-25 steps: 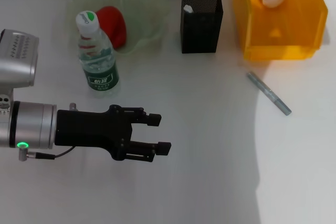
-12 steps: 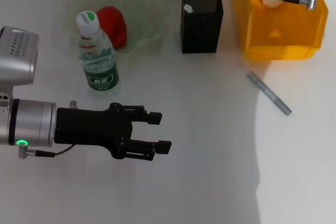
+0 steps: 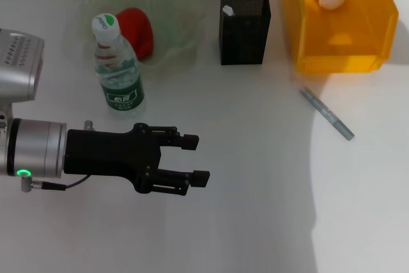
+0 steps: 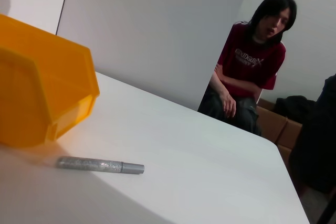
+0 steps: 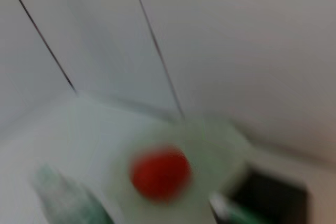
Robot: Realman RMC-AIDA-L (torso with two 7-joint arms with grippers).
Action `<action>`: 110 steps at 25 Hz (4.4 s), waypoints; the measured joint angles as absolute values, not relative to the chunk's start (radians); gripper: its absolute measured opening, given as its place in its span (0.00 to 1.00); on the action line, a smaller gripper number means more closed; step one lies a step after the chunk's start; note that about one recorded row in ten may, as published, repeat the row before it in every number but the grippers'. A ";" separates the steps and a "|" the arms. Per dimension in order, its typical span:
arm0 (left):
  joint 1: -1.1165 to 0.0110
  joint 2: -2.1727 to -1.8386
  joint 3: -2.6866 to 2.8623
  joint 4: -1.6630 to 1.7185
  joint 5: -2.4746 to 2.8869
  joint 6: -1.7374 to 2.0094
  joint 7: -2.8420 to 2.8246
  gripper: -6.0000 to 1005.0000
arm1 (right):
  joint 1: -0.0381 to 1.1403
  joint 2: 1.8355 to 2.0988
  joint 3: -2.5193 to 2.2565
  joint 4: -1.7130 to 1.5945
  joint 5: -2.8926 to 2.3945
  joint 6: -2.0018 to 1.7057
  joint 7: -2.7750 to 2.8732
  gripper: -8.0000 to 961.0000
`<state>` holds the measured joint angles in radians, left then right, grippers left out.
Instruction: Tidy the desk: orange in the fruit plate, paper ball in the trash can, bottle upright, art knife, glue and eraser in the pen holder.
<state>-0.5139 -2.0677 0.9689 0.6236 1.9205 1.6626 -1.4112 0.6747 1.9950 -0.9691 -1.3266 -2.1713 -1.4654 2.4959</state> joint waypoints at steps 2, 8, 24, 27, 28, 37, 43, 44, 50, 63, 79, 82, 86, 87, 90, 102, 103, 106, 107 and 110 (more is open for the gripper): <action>-0.514 -2.068 0.972 0.629 1.920 1.663 -1.410 0.77 | 0.708 2.000 -0.973 -1.376 -2.385 -1.586 2.548 0.63; -0.519 -2.069 0.974 0.636 1.920 1.670 -1.407 0.77 | 0.761 2.058 -1.046 -1.314 -2.741 -1.679 2.529 0.63; -0.538 -2.069 0.974 0.633 1.921 1.660 -1.410 0.77 | 0.801 2.083 -1.235 -0.952 -2.795 -1.370 2.527 0.56; -0.538 -2.070 0.974 0.633 1.921 1.656 -1.412 0.77 | 0.805 2.083 -1.236 -0.933 -2.791 -1.353 2.527 0.53; -0.537 -2.071 0.974 0.633 1.921 1.656 -1.413 0.77 | 0.809 2.084 -1.236 -0.920 -2.791 -1.342 2.527 0.52; -0.545 -2.071 0.974 0.631 1.921 1.650 -1.414 0.77 | 0.831 2.085 -1.238 -0.858 -2.791 -1.291 2.527 0.31; -0.549 -2.071 0.974 0.628 1.921 1.648 -1.414 0.77 | 0.838 2.085 -1.238 -0.835 -2.792 -1.276 2.527 0.27; -0.549 -2.071 0.974 0.628 1.921 1.647 -1.414 0.77 | 0.839 2.085 -1.238 -0.833 -2.792 -1.274 2.527 0.27; -0.549 -2.071 0.974 0.626 1.920 1.640 -1.414 0.77 | 0.836 2.085 -1.237 -0.837 -2.782 -1.270 2.525 0.23; -0.549 -2.071 0.974 0.624 1.920 1.640 -1.415 0.78 | 0.639 2.078 -1.160 -1.312 -2.372 -1.398 2.466 0.15; -0.559 -2.073 0.973 0.622 1.913 1.634 -1.416 0.78 | 0.696 2.077 -0.991 -0.563 -1.253 -0.991 1.434 0.14; -0.560 -2.074 0.973 0.621 1.911 1.634 -1.422 0.78 | 0.735 2.080 -0.989 -0.495 -1.235 -0.945 1.372 0.14; -0.560 -2.074 0.974 0.621 1.910 1.632 -1.425 0.78 | 0.794 2.085 -0.998 -0.415 -1.229 -0.834 1.296 0.14; -0.560 -2.073 0.973 0.621 1.910 1.631 -1.425 0.78 | 0.806 2.086 -0.998 -0.398 -1.228 -0.817 1.280 0.14; -0.559 -2.072 0.972 0.621 1.910 1.629 -1.425 0.78 | 0.828 2.087 -0.998 -0.365 -1.226 -0.798 1.258 0.16; -0.560 -2.069 0.964 0.621 1.910 1.613 -1.425 0.78 | 0.665 2.080 -1.050 -0.550 -1.281 -0.949 1.400 0.44; -0.556 -2.067 0.959 0.630 1.899 1.610 -1.425 0.78 | 0.613 2.079 -1.063 -0.615 -1.302 -0.994 1.448 0.46; -0.551 -2.062 0.953 0.636 1.888 1.619 -1.427 0.78 | 0.472 2.071 -1.064 -0.782 -1.387 -1.186 1.563 0.53; -0.549 -2.059 0.950 0.642 1.888 1.625 -1.430 0.78 | 0.425 2.065 -1.048 -0.829 -1.427 -1.273 1.585 0.55; -0.543 -2.049 0.941 0.669 1.892 1.656 -1.457 0.78 | 0.347 2.051 -0.925 -0.884 -1.600 -1.626 1.568 0.77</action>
<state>-0.5431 -2.0485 0.9413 0.6692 1.8916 1.6557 -1.4567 0.3471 2.0512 -0.9249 -0.8840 -1.5996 -1.6257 1.5682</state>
